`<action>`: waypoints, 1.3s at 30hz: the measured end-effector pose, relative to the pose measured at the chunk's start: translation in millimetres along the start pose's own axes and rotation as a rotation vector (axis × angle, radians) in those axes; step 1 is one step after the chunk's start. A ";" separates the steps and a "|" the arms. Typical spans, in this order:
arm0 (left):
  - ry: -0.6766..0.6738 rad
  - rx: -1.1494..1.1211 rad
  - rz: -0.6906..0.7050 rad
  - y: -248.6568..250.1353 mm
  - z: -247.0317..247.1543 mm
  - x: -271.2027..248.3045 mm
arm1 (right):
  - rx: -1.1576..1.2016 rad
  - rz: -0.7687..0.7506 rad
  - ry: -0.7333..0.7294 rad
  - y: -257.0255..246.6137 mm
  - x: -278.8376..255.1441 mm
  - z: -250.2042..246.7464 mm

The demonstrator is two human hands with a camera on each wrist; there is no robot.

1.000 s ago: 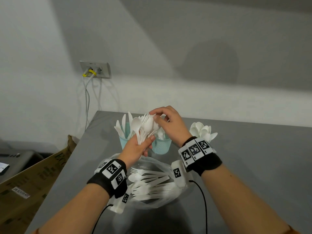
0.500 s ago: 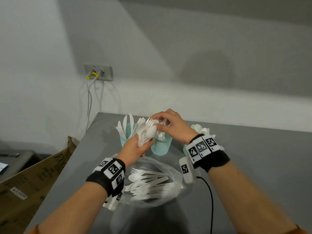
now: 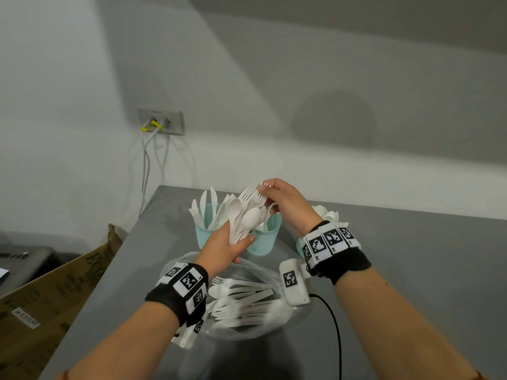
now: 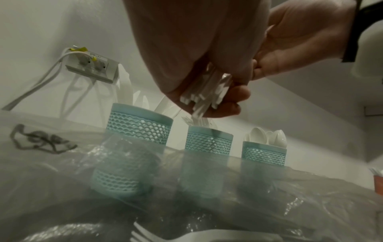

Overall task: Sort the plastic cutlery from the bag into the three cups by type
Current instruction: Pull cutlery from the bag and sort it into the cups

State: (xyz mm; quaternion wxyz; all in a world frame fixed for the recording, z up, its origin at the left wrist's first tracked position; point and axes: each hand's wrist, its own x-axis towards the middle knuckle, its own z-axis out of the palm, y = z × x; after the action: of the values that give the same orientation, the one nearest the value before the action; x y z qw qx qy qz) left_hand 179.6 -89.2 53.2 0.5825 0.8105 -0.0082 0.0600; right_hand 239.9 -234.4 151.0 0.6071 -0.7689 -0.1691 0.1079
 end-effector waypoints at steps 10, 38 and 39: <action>0.072 0.181 0.005 -4.2 5.2 8.9 | 0.014 -0.026 0.023 7.0 -12.5 17.7; 0.121 -0.067 -0.041 2.9 -4.6 -0.2 | -0.300 0.191 0.180 69.3 20.6 -7.0; 0.123 -0.076 -0.035 2.2 -4.5 0.2 | -0.315 0.210 0.166 72.3 20.1 -5.0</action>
State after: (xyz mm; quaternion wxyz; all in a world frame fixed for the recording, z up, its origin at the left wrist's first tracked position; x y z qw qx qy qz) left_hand 179.3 -85.6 56.7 0.6131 0.7828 0.0396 0.0989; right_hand 269.6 -245.9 82.9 0.4765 -0.8741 -0.0522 0.0791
